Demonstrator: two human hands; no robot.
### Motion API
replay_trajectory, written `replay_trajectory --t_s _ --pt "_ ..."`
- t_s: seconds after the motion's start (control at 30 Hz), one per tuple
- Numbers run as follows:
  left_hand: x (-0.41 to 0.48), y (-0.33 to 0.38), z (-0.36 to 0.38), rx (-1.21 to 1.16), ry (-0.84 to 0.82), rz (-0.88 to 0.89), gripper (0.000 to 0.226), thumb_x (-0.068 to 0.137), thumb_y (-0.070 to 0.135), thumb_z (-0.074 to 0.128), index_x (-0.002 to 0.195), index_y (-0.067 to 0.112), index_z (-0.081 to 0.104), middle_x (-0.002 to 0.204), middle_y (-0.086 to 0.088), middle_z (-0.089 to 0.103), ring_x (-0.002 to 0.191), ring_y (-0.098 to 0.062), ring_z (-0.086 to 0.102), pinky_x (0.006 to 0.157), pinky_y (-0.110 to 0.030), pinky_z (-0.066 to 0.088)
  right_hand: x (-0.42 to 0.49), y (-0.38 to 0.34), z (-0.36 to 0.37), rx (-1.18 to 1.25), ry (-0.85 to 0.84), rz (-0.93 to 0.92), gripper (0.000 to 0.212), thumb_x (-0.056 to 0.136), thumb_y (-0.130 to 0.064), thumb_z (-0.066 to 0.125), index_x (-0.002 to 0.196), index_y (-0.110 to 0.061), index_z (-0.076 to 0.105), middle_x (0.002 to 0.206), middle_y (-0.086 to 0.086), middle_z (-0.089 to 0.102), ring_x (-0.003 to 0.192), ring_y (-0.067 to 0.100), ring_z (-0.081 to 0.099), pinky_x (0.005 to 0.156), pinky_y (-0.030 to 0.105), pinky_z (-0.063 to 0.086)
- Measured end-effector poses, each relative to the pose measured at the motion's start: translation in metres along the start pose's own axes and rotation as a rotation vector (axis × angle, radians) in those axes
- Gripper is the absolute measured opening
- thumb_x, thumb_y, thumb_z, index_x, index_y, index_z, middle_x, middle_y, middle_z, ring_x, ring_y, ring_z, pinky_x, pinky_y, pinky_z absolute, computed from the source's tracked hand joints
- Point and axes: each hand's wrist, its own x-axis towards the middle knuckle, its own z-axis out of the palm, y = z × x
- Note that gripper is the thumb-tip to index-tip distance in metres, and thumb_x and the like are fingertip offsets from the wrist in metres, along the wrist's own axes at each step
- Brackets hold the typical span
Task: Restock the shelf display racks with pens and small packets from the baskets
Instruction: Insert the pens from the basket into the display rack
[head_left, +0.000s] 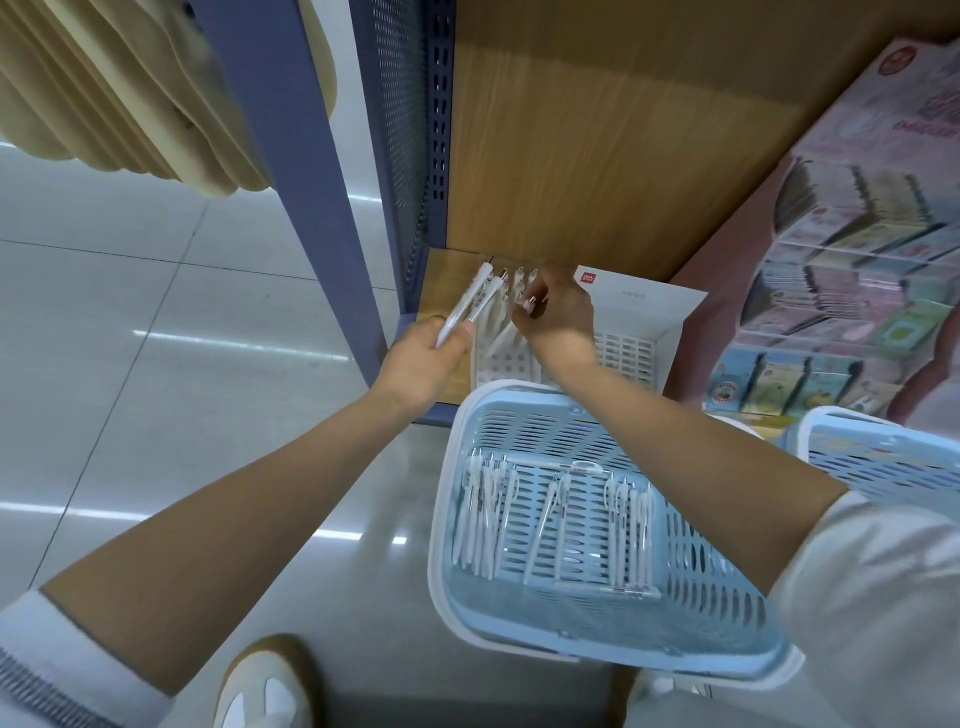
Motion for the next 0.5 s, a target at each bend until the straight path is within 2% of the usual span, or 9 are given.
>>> replay_trajectory --t_s 0.3,0.5 --pt "-0.0001 -0.0006 -0.0001 0.004 -0.016 -0.009 0.035 0.099 0.041 0.048 0.089 0.009 0.059 0.063 0.003 0.046 0.051 -0.013 0.038 0.056 -0.029 0.035 0.004 -0.0026 0.0027 -0.029 0.018 -0.016 0.018 0.082 -0.015 0.068 0.081 -0.018 0.049 0.073 -0.004 0.054 0.069 0.014 0.049 0.065 0.024 0.034" --pt "-0.0005 0.0025 0.0001 0.0 -0.015 -0.021 0.035 0.099 0.04 0.048 0.092 0.008 0.061 0.063 0.004 0.048 0.052 -0.011 0.039 0.055 -0.028 0.036 0.0058 -0.0018 0.005 -0.026 0.061 -0.039 0.013 0.078 -0.01 0.068 0.082 -0.009 0.055 0.074 -0.001 0.055 0.071 0.016 0.05 0.065 0.028 0.038"
